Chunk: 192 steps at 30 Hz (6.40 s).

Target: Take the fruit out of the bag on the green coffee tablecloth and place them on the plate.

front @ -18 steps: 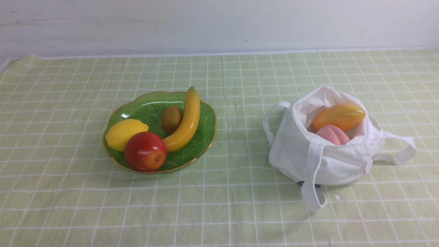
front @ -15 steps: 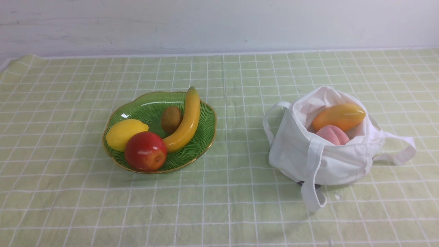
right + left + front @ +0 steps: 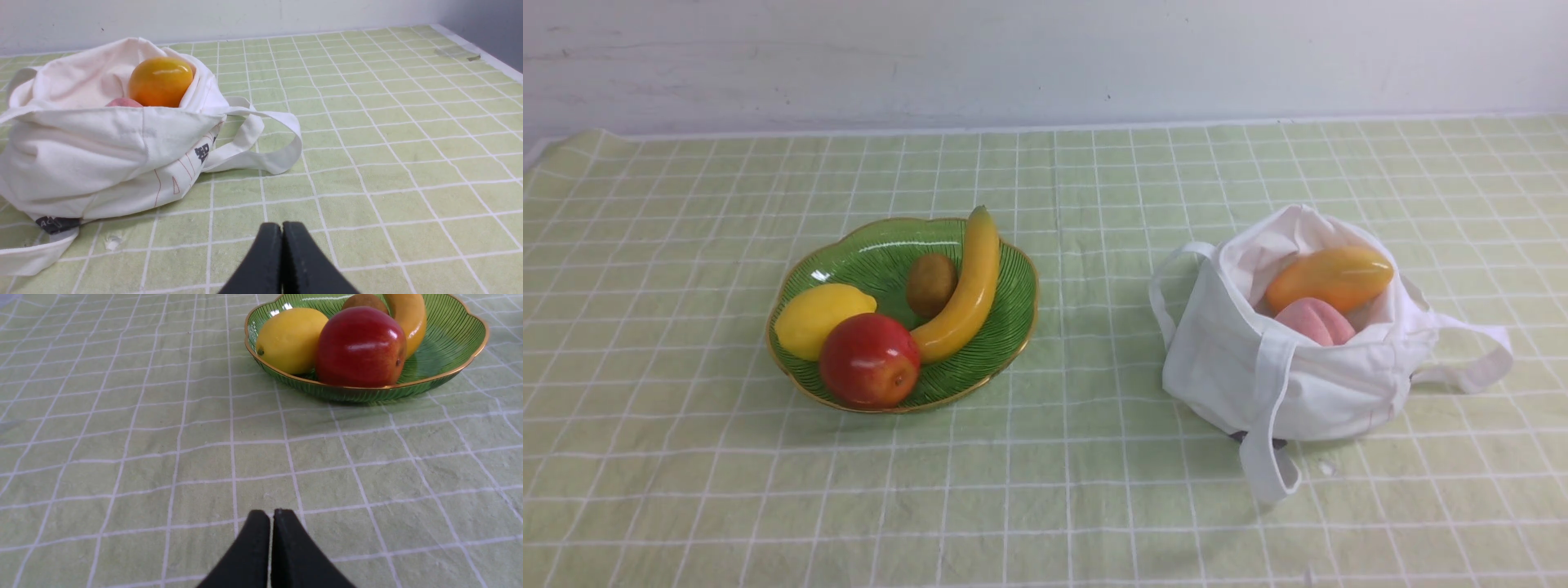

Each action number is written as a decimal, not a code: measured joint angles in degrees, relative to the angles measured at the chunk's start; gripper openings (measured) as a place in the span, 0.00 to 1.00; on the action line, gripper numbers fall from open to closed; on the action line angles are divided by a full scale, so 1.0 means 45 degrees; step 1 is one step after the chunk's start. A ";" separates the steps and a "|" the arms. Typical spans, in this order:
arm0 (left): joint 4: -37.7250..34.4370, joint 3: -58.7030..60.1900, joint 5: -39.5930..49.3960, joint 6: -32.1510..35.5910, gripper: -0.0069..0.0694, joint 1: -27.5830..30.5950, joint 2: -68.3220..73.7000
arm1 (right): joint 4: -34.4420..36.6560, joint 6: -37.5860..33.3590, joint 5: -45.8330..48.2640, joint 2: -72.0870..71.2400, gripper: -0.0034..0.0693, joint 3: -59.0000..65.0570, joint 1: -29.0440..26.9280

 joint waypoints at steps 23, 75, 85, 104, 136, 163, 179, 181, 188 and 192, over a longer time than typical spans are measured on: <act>0.0000 0.0000 0.0000 0.0000 0.08 0.0000 0.0000 | 0.1741 0.1462 -0.4768 0.0000 0.03 0.0094 0.0000; 0.0000 0.0000 0.0000 0.0000 0.08 0.0000 0.0000 | 0.4510 -0.3982 1.0738 2.5796 0.47 -2.2183 0.3290; 0.0000 0.0000 0.0000 0.0000 0.08 0.0000 0.0000 | 0.3655 -0.3642 1.0746 2.6540 0.87 -2.2530 0.3290; 0.0000 0.0000 0.0000 0.0000 0.08 0.0000 0.0000 | 0.3424 -0.2960 1.0642 2.7171 0.83 -2.2682 0.3290; 0.0000 0.0000 0.0000 0.0000 0.08 0.0000 0.0000 | 0.5131 -0.3790 1.0426 2.2846 0.81 -2.2517 0.3290; 0.0000 0.0000 0.0000 0.0000 0.08 0.0000 0.0000 | 1.2114 -1.0728 0.2154 2.6851 0.81 -2.2517 0.7797; 0.0000 0.0000 0.0000 0.0000 0.08 0.0000 0.0000 | 1.2164 -1.0872 0.2500 2.7861 0.96 -2.2517 0.8104; 0.0000 0.0000 0.0000 0.0000 0.08 0.0000 0.0000 | 1.2164 -1.0872 0.2500 2.7861 0.99 -2.2517 0.8104; 0.0000 0.0000 0.0000 0.0000 0.08 0.0000 0.0000 | 1.1981 -1.0872 0.2500 2.7745 0.99 -2.2517 0.8104; 0.0000 0.0000 0.0000 0.0000 0.08 0.0000 0.0000 | 1.0851 -1.0052 0.3300 2.6494 0.89 -2.2482 0.7753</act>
